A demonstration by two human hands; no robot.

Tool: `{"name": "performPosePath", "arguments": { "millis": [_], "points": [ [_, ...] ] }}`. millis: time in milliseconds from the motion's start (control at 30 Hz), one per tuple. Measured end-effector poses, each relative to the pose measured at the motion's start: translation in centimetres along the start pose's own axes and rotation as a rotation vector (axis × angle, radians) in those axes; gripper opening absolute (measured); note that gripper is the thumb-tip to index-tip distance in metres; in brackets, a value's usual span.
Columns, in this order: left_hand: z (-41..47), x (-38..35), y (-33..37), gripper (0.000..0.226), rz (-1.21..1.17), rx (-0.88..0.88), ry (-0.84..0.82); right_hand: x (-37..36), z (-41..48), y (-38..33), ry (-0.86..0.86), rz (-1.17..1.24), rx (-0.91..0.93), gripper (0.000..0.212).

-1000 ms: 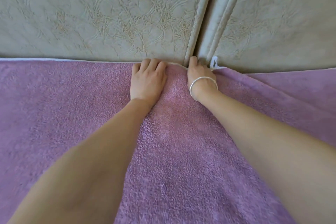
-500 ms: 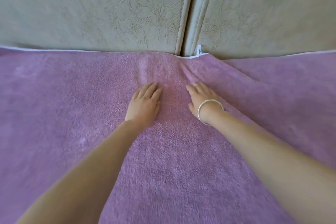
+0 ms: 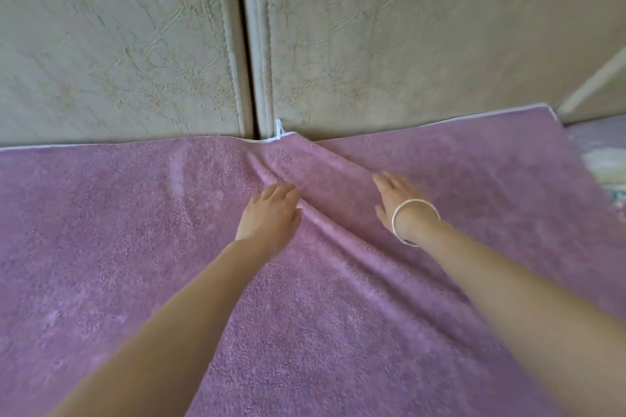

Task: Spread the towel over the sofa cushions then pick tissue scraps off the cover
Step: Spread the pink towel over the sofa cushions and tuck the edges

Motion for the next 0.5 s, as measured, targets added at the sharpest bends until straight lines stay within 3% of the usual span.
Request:
{"name": "performPosePath", "arguments": {
  "millis": [200, 367, 500],
  "points": [
    [7.2, -3.3, 9.8, 0.046, -0.050, 0.008, 0.003, -1.1, 4.5, 8.4, -0.075, -0.029, 0.034, 0.060],
    [11.1, -8.4, 11.8, 0.055, -0.039, 0.216, -0.106, -3.1, 7.3, 10.8, -0.130, -0.079, 0.163, 0.065],
    [11.9, -9.4, 11.9, 0.054, 0.059, 0.263, -0.102, -3.8, 9.0, 10.7, -0.141, -0.054, 0.208, 0.069]
  ]
}}
Point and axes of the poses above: each hand's wrist, its own z-axis towards the middle knuckle, its own x-axis out of the back of the hand, y = z × x, the point moved 10 cm from there along z, towards the middle knuckle, and after that the axes turned 1 degree about -y, right-handed, at the moved point
